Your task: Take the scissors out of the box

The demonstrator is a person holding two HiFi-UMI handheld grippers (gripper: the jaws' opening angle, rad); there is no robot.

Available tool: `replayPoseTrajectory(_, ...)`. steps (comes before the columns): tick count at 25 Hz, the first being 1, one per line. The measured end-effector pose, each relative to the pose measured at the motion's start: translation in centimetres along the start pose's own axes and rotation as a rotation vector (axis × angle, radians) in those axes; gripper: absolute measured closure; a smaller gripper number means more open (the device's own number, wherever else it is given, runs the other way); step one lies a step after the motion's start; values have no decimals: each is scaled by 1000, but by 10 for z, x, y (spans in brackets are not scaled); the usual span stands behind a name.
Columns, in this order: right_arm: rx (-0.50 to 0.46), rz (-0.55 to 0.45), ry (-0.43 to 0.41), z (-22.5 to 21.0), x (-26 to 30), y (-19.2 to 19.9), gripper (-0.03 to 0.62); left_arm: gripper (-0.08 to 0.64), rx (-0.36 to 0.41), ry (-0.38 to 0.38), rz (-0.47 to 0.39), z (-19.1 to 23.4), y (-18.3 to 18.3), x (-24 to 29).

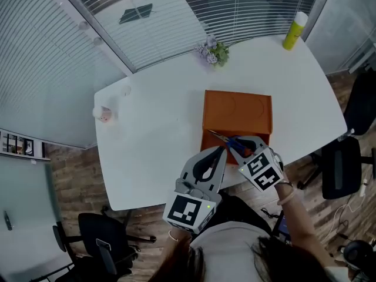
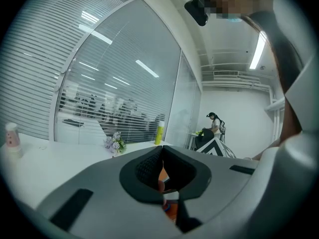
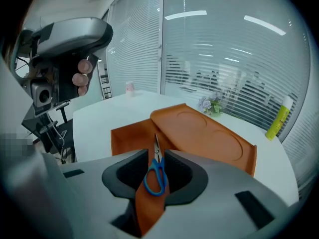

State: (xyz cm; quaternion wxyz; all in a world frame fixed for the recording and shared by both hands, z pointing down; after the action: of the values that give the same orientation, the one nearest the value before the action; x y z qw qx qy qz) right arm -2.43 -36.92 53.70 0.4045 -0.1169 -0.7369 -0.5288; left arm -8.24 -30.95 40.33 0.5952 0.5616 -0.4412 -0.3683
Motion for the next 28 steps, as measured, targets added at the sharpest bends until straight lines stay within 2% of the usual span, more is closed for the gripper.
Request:
replayPoseTrajectory(16,-16,241,11,-13,33,24,448,541,-20,-22,10,13,12,10)
replayPoseTrajectory(24,-46,325,31,-15,46,34,440,540,-35,-32,-7,20,10,7)
replayPoseTrajectory(28,-33,332,24,-16,49,34,440,540,-48,-35,-15,23,7,5)
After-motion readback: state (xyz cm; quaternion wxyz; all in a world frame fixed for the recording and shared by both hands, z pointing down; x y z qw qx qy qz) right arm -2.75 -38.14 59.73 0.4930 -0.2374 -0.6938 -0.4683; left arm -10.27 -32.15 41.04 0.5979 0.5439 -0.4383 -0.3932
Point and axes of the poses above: the fingertips, and each gripper's own axes: x forward along the fingers, z to its left, y out of its underside, the point moved 3 cm from there along -x, backward along the fingers, and after that the axes turned 12 degrees about x, right-handed, at the moved point
